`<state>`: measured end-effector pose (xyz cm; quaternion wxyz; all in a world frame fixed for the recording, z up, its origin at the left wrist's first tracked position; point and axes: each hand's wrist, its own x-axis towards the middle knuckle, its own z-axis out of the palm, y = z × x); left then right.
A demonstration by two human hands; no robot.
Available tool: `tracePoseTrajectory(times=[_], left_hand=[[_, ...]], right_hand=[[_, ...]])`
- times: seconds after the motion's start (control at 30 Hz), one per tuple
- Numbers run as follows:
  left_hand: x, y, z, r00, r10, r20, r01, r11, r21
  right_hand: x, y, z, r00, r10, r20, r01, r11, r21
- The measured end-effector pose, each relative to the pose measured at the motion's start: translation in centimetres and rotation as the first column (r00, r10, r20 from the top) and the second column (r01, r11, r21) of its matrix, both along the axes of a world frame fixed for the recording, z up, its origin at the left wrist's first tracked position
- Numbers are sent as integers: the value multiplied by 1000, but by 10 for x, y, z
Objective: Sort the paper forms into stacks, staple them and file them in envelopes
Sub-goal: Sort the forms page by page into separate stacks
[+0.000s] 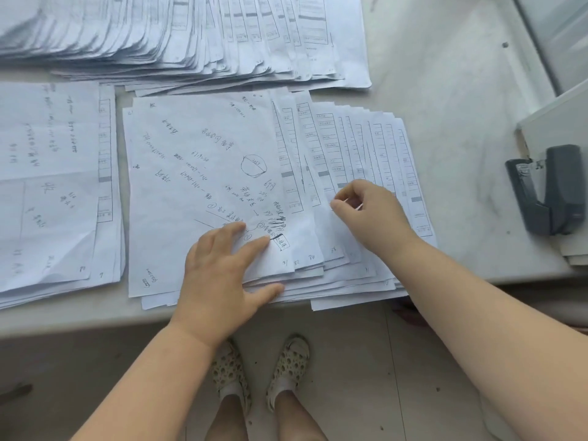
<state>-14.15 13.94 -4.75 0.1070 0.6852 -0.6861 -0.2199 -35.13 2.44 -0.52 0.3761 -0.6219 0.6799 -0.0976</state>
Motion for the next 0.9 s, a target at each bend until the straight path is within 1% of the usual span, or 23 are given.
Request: tracePoseTrajectory(times=[0.03,0.1,0.17,0.23,0.33,0.4,0.47,0.53,0.57,0.63,0.7,0.8,0.9], left_hand=[[2,0,2,1000,-18,-17,18,1000,25],[8,0,7,990,-26,-138,33,998,52],[16,2,14,960,-16,-281,18,1000,3],[26,12,23,943,12,-332,-37,997,-67],[54,31,33,926,153,-346,-215,965,-148],[81,46,39,892,302,-336,-378,906,-189],[113,58,44,856,425,-294,-494,840,-224],[148,69,46,818,523,-239,-570,794,-212],[164,70,45,809,548,-215,-584,792,-180],[190,69,36,837,520,-171,-540,835,-103],[204,63,23,884,446,-137,-455,890,-40],[214,53,6,937,331,-108,-335,942,-20],[224,50,-1,940,316,-130,-326,944,-59]], right_hand=[[-1,2,4,998,-34,53,36,999,-34],[1,8,12,979,-85,183,90,996,-17],[9,15,18,962,-87,258,83,996,28],[24,24,21,949,-55,311,41,998,50],[58,39,21,938,13,347,-50,994,100],[84,49,21,928,57,369,-114,984,134],[110,56,20,921,89,379,-165,971,173],[141,62,18,910,121,396,-218,953,209],[155,64,17,907,118,403,-224,948,227],[182,64,15,903,79,421,-207,941,269],[205,64,14,903,32,428,-174,939,296],[233,61,11,882,-58,468,-125,928,350],[256,60,4,889,-149,433,-70,890,451]])
